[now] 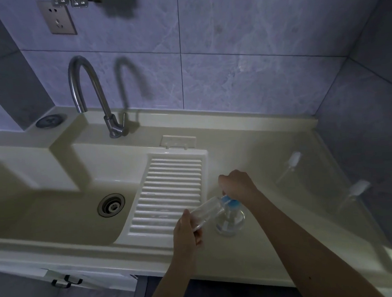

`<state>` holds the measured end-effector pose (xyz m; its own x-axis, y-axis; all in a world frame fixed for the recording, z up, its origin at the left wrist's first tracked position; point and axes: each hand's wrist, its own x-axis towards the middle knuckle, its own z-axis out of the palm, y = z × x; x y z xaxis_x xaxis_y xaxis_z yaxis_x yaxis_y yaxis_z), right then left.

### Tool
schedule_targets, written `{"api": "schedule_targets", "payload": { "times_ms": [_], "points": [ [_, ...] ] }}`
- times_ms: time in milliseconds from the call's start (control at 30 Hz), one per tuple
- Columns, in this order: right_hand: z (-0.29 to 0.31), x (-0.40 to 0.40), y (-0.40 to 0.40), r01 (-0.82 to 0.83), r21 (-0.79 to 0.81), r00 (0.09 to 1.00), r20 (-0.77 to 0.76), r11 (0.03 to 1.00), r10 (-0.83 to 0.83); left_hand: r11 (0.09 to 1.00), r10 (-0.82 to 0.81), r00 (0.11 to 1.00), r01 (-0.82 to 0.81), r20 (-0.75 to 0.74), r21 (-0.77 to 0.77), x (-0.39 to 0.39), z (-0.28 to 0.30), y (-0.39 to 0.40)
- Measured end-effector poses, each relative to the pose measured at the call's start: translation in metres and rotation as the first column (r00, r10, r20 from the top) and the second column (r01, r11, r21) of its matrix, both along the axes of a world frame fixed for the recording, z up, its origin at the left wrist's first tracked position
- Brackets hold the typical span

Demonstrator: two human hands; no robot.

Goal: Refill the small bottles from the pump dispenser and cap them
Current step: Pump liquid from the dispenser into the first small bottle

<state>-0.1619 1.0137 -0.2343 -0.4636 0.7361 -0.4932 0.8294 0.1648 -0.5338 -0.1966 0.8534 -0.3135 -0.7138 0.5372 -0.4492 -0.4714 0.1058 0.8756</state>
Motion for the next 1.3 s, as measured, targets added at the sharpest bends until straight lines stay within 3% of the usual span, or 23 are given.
{"api": "schedule_targets", "payload": {
  "times_ms": [167,367,767,1100,1300],
  "points": [
    [0.004,-0.003,0.001,0.003,-0.020,1.000,0.017,1.000,-0.003,1.000,0.022,0.999,-0.022,0.040,0.006,-0.002,0.003,0.003],
    [0.017,-0.001,0.003,-0.040,-0.162,0.999,0.031,0.986,0.045,0.999,0.039,0.997,-0.041,0.062,0.023,0.000,0.014,0.003],
    [-0.001,0.001,-0.001,0.015,0.013,1.000,-0.021,1.000,-0.015,1.000,0.015,1.000,-0.015,0.015,0.004,-0.001,0.005,0.001],
    [0.014,-0.001,0.002,-0.041,-0.163,0.999,0.025,0.986,0.045,0.999,0.002,1.000,-0.002,0.014,0.043,0.000,0.011,-0.002],
    [0.010,-0.001,-0.001,-0.071,-0.111,0.997,0.036,0.991,0.075,0.999,-0.002,0.999,0.000,0.046,0.040,0.002,0.011,-0.003]
  ]
}}
